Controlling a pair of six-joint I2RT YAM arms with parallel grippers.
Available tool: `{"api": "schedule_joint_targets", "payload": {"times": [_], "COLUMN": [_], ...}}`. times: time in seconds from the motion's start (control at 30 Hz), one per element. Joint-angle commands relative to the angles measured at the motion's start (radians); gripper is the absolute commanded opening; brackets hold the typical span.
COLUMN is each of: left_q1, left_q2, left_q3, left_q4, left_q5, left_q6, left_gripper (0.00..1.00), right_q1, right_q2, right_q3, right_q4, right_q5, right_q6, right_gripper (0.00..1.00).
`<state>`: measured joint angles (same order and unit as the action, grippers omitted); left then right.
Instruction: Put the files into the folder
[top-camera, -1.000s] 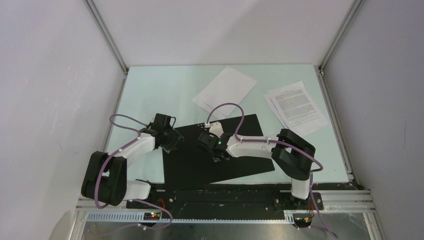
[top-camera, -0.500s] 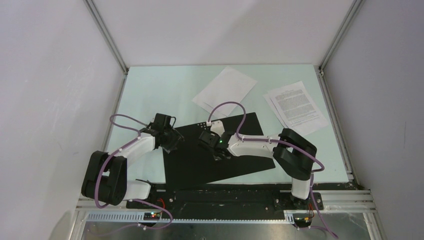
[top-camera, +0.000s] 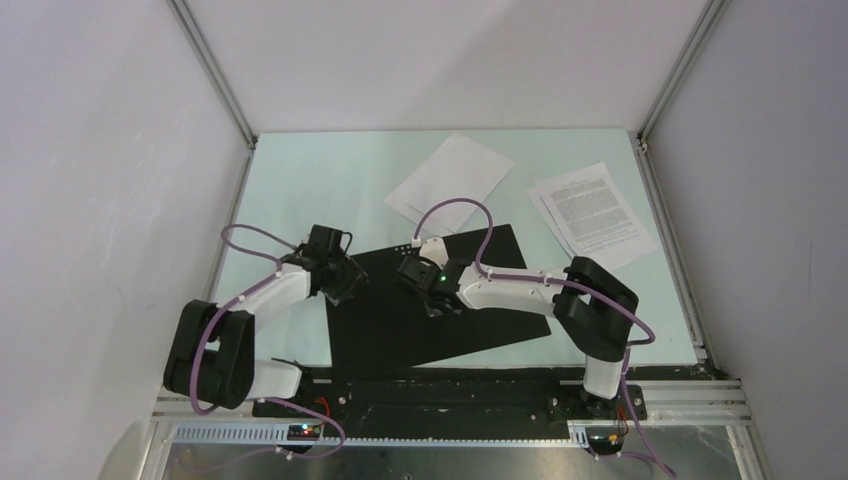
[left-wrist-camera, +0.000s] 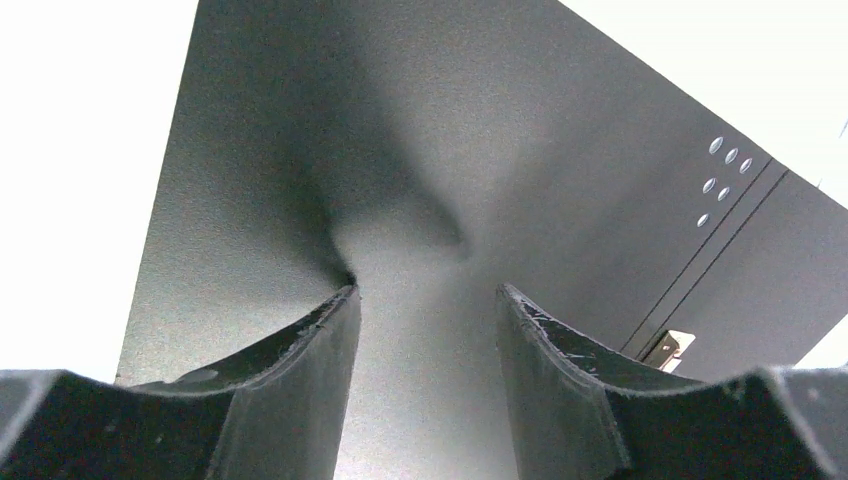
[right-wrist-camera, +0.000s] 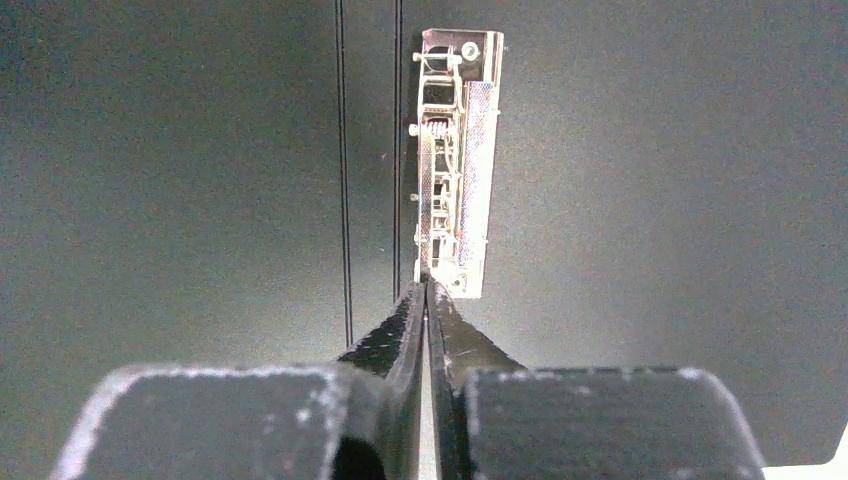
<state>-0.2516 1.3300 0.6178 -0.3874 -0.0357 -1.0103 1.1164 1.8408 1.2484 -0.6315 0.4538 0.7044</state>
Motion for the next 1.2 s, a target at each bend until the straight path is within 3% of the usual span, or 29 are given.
{"api": "schedule_joint_targets", "payload": {"times": [0.0,0.47,0.8,0.97,1.17], "left_q1": [-0.015,-0.132,-0.168,-0.179,-0.183], "left_q2": [0.031,0.119,0.105,0.053,-0.018], "left_q3": [0.020,0.187,0.245,0.257,0.258], "left_q4": [-0.077,-0.077,-0.078,-0.091,-0.119], "left_q5": [-0.066,0.020,0.076,0.090,0.085], "left_q6": [0.093,0.213,0.262,0.286,0.292], "left_gripper": [0.59,0.63,0.72,0.74,0.74], "right_q1": [-0.019,-0.079,-0.143,-0.197,-0.187], "right_q2": [0.004,0.009,-0.037,-0.148,-0.304], "right_q3": [0.027,0.102,0.132,0.018,-0.179], "right_q4": [-0.111,-0.065,-0.003,0.060,0.176], "right_q5": [0.002,-0.026,-0.046,-0.076,-0.183], "right_q6": [-0.038,-0.078,-0.126,-0.116,-0.128], "right_gripper": [0.09,0.20,0.44,0.47,0.42]}}
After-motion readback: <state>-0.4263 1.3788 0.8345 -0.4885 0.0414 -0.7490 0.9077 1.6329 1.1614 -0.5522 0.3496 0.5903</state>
